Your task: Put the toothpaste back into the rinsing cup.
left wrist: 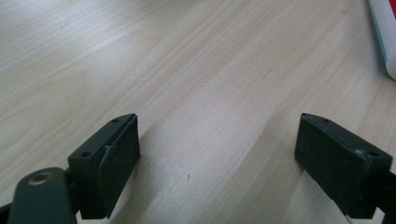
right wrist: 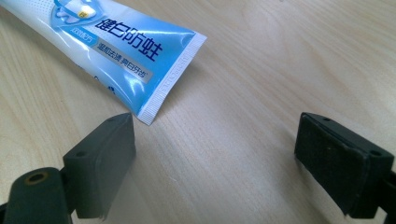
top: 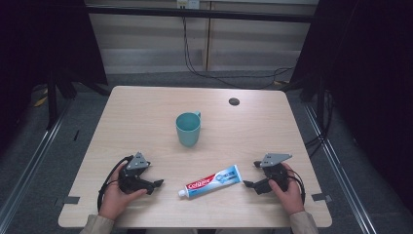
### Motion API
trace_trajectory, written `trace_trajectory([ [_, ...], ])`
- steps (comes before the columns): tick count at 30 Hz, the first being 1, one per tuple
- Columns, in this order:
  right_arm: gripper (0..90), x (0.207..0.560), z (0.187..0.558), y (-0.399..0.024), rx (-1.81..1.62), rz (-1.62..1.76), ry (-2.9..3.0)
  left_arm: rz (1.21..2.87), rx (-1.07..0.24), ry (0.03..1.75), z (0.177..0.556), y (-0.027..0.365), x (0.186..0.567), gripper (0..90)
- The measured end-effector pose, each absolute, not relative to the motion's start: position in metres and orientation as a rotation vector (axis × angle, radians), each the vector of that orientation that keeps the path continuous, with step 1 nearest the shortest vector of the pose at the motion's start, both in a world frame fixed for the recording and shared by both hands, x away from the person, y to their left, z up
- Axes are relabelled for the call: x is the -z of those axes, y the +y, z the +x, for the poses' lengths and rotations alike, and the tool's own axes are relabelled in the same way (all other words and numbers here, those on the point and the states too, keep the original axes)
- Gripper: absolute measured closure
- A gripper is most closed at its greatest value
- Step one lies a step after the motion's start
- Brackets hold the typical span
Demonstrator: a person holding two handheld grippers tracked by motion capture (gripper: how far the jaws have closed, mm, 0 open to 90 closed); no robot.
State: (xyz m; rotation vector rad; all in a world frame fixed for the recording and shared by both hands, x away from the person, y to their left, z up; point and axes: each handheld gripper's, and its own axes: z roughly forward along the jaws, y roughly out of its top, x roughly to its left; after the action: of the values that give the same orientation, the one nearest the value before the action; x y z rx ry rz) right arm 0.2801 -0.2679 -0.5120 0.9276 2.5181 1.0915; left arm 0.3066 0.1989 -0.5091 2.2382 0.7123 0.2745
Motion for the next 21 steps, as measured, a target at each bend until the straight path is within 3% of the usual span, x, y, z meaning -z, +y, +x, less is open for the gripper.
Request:
trace_trajectory([
  [8, 12.0, 0.512, 0.28, -0.268, -1.091, 0.928, 2.518, 2.255, -0.271, 0.728, 0.307, 0.197, 0.507, 14.9],
  [21, 12.1, 0.512, 0.28, -0.268, -1.091, 0.929, 2.517, 2.478, -0.137, 0.759, 0.313, 0.173, 0.481, 22.4],
])
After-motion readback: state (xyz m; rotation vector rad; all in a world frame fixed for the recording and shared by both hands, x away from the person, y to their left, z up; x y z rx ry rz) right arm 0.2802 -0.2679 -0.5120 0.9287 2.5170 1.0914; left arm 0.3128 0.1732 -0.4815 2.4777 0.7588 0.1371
